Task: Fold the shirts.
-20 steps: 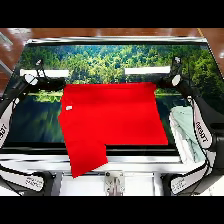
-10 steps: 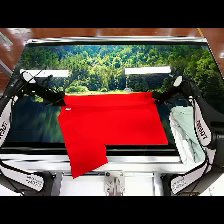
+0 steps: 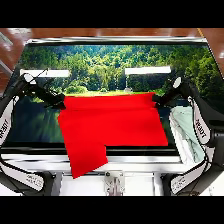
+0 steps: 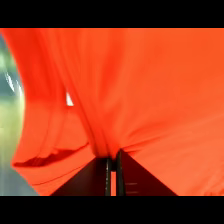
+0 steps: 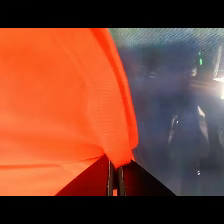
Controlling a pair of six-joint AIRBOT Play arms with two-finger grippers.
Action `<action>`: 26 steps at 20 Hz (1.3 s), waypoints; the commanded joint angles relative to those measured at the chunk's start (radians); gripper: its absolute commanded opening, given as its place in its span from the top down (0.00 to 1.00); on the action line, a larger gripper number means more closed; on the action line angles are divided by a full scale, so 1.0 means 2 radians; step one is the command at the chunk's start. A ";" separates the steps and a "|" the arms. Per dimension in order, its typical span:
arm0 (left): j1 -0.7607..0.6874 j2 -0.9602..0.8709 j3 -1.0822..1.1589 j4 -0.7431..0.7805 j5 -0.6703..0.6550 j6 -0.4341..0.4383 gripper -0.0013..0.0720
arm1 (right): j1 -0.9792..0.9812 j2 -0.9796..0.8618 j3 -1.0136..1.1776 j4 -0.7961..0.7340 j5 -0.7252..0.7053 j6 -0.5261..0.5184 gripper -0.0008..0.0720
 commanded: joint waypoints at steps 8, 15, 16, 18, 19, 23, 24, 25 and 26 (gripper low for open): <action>0.003 -0.038 0.006 0.002 -0.043 0.003 0.31 | -0.003 0.009 0.002 0.006 0.000 -0.031 0.35; 0.049 0.053 0.027 0.002 -0.158 0.008 0.34 | -0.067 0.128 0.002 0.055 0.163 -0.095 0.03; 0.056 0.075 0.011 0.002 -0.169 0.018 0.34 | -0.082 0.140 0.002 0.046 0.195 -0.101 0.03; 0.070 0.129 -0.058 0.002 -0.159 0.035 0.34 | -0.115 0.157 -0.001 0.026 0.254 -0.119 0.04; 0.078 0.162 -0.115 0.002 -0.144 0.039 0.34 | -0.137 0.167 -0.013 0.040 0.255 -0.116 0.07; 0.107 0.278 -0.361 -0.032 -0.058 0.068 0.34 | -0.200 0.209 -0.101 0.056 0.233 -0.121 0.11; 0.110 0.294 -0.403 -0.054 -0.039 0.078 0.36 | -0.208 0.215 -0.120 0.056 0.225 -0.122 0.11; 0.110 0.302 -0.438 -0.071 -0.021 0.082 0.39 | -0.210 0.216 -0.131 0.056 0.223 -0.126 0.11; 0.108 0.301 -0.464 -0.081 -0.006 0.084 0.39 | -0.210 0.216 -0.138 0.056 0.220 -0.129 0.11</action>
